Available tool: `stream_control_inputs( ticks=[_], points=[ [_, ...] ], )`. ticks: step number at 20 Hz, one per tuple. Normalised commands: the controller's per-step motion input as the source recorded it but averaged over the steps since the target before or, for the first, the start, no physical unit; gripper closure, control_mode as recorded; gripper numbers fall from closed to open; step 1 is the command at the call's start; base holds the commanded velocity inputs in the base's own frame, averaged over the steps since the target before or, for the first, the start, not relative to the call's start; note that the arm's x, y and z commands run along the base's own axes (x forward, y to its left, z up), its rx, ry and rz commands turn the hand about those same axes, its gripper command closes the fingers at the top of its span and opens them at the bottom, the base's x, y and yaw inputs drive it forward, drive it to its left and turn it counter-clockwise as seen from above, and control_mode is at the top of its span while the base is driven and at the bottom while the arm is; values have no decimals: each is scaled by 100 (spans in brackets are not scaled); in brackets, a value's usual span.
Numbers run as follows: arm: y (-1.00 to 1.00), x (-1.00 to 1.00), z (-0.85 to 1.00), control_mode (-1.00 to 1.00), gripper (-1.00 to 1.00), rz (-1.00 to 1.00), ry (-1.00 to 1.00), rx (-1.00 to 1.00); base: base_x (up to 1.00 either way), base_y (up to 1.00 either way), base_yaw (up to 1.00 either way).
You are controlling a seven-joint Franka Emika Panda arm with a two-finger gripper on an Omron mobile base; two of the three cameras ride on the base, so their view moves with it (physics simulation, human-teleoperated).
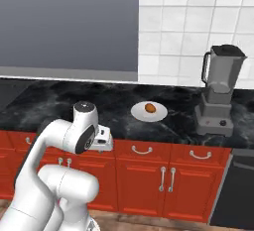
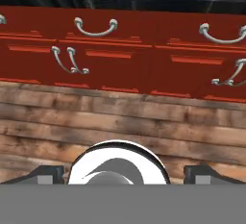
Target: Pick the tangerine and mango from the fridge and place them on the plate next to the blender to make a fruit smoothie.
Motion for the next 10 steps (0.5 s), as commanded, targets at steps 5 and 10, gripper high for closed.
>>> stream_control_inputs(
  ticks=[5, 10],
  points=[
    [0, 0, 0, 100, -100, 0, 0, 0, -91, 100, 42],
    [0, 0, 0, 100, -100, 0, 0, 0, -61, 100, 59]
  ],
)
